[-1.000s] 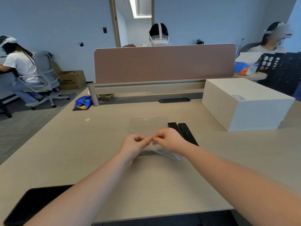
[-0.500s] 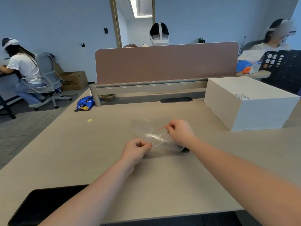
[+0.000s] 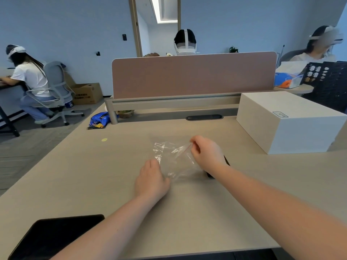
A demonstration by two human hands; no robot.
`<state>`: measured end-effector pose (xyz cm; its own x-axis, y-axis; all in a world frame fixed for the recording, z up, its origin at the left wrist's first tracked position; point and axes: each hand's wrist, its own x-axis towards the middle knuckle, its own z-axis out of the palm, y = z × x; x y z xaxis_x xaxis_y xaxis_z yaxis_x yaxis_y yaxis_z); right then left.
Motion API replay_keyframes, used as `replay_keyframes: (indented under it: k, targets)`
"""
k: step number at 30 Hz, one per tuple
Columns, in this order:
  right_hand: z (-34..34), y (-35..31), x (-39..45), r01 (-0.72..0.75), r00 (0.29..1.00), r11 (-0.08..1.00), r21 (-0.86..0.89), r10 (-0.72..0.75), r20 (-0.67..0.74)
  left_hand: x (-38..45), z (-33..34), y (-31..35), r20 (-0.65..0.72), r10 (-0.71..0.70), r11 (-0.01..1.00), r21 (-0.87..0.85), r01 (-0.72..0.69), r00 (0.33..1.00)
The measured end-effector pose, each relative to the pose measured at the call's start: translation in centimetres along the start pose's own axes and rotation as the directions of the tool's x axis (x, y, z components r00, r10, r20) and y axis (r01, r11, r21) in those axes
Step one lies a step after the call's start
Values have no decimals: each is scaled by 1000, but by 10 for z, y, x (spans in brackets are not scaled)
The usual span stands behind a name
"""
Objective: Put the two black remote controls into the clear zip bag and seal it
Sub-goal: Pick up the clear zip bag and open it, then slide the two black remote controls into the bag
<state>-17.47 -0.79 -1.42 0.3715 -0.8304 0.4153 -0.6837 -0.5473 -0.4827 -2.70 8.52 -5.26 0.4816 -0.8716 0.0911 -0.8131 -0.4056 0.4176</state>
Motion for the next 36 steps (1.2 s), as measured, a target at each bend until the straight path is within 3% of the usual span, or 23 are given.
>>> replay_keyframes:
  k: [3,9,14,17,19,23,27,31,36]
  targets:
    - [2,-3,-2,90,996,996,-20,-90,21,3,-6,4,-226,217,976,76,-205,950]
    - [10,-4,-5,192,981,981,22,-192,11,13,-14,14,-294,400,916,90,-391,868]
    - [7,18,-14,177,959,974,-143,-137,247,26,-18,-7,-295,228,973,44,-225,928]
    - [0,36,-16,12,987,982,-191,18,157,34,-21,-26,-332,150,987,-6,-161,931]
    - [-3,43,-16,-57,994,985,-163,70,80,34,-21,-31,-319,180,982,10,-187,931]
    - [1,37,-16,-34,997,994,-101,42,72,24,-15,-21,-283,261,964,19,-266,923]
    - [6,32,-13,-135,990,975,-177,141,21,21,-11,-8,-275,270,961,18,-276,923]
    - [4,38,-15,-317,918,909,-270,366,155,22,-8,-9,-285,298,954,59,-294,911]
    - [1,38,-19,-345,877,888,-305,420,231,24,-5,-20,-288,303,953,89,-290,908]
